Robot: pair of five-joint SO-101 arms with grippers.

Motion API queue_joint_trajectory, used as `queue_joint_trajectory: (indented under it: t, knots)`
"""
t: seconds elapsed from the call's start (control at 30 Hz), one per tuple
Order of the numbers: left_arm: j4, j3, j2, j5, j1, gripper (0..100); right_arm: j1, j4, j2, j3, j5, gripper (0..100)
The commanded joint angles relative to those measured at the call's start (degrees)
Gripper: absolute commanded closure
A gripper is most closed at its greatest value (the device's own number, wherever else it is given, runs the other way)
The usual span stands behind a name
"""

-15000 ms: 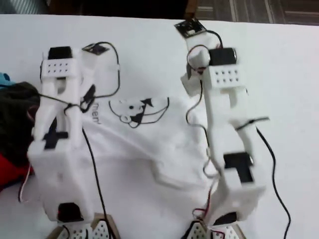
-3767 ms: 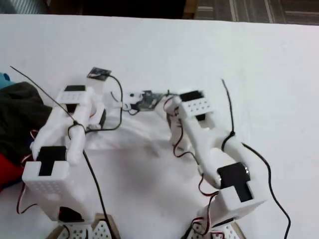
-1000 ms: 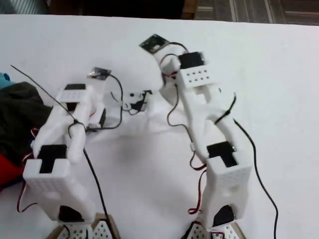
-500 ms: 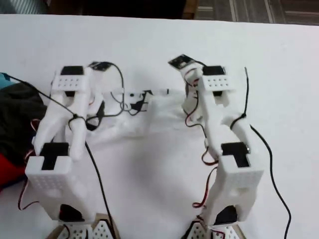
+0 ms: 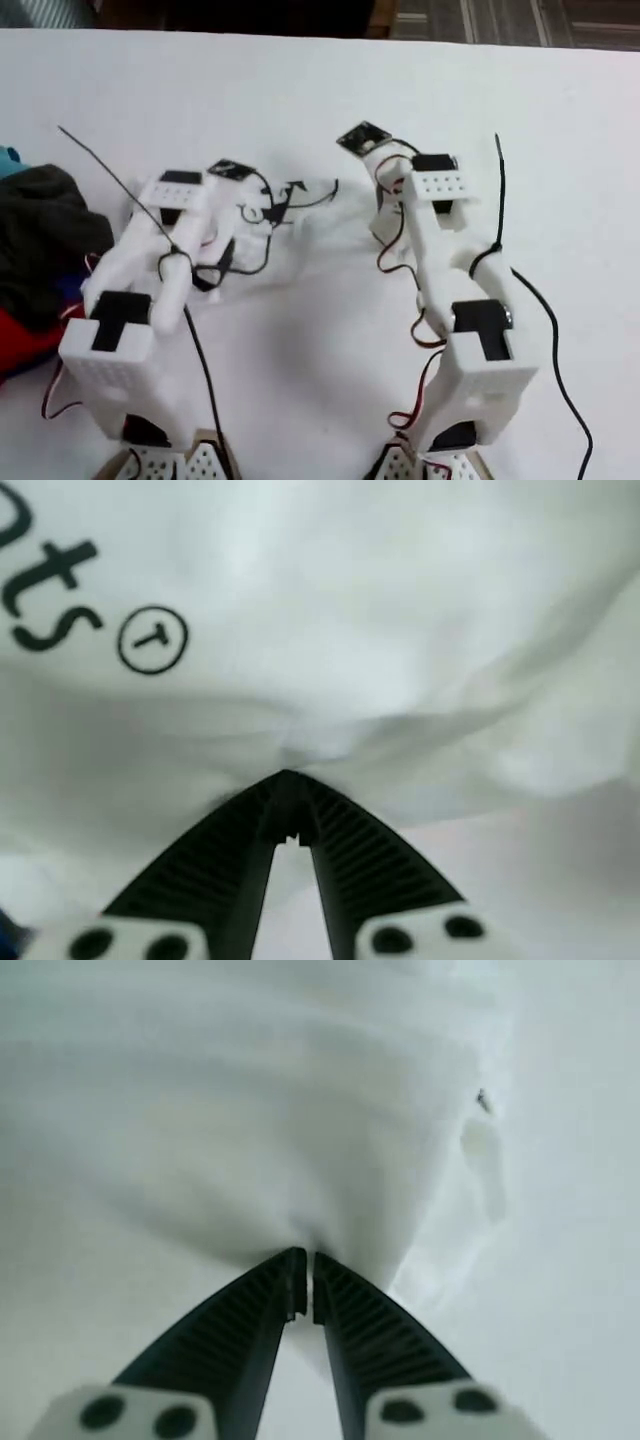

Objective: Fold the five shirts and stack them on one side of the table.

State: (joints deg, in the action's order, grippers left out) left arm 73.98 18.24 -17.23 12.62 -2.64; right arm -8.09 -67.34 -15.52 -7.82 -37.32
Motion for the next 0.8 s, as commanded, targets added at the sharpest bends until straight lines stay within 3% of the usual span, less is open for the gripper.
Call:
queue_joint_trajectory:
  t: [0.0,0.3,0.6,0.77]
  knots:
    - [-1.7,0.9,-0.3,0.2,-0.4,97,2.1,2.2,2.8,0.4,-0.4,97.7]
    - [4.2,-3.7,2.7,-0.3,0.0,97,5.1,1.8,3.7,0.5,-4.4,97.7]
    - [11.6,-10.4,13.5,-0.3,-0.2,97,2.7,-2.5,15.3,0.4,-4.0,97.7]
    - [9.0,-11.6,15.0,-0.3,-4.4,97,-1.4,-2.5,16.9,-1.1,-2.1,97.7]
